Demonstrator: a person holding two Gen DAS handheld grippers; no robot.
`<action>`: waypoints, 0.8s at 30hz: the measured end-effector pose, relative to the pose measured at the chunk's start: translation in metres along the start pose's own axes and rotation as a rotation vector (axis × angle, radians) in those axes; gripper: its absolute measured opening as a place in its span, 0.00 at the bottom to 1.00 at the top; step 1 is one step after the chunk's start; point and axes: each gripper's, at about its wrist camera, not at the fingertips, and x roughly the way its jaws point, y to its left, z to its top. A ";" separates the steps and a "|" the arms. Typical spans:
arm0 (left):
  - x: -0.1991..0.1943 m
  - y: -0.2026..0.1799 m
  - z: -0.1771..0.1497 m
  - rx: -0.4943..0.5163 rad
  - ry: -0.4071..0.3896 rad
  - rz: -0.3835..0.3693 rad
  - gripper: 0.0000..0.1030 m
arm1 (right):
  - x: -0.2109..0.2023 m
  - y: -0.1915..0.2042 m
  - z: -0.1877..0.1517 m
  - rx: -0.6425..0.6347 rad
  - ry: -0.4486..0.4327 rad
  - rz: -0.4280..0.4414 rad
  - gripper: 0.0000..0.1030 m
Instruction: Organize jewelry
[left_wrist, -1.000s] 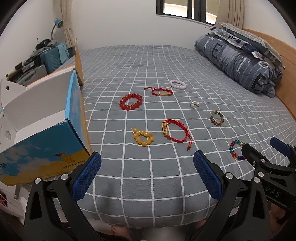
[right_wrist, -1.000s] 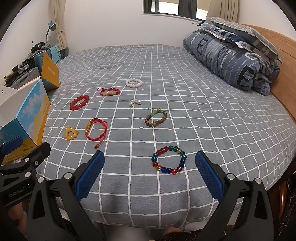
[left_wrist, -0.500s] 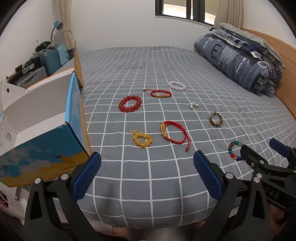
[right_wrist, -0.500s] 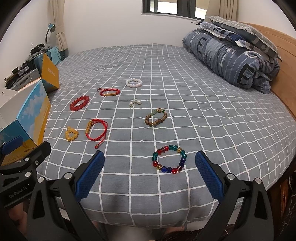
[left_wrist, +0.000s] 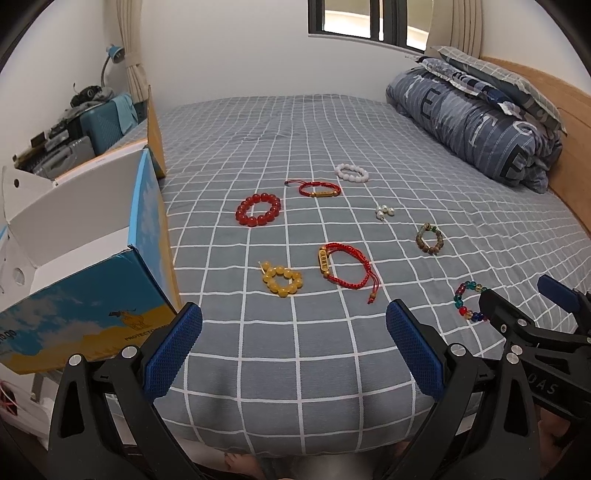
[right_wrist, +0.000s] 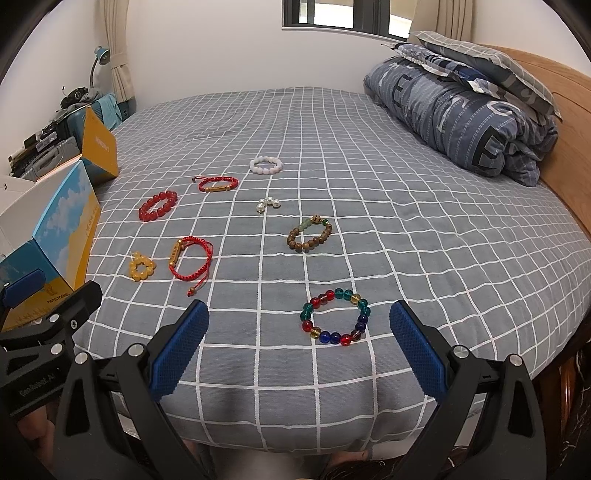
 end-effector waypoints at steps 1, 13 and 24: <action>0.000 0.000 0.000 0.000 0.000 -0.002 0.95 | 0.000 0.000 0.000 -0.001 0.000 0.001 0.92; 0.001 0.000 0.000 0.001 0.004 -0.001 0.95 | 0.000 0.001 0.000 -0.001 0.000 0.000 0.92; -0.004 0.002 0.007 -0.007 -0.006 0.006 0.95 | -0.008 -0.001 0.007 -0.002 -0.024 -0.006 0.92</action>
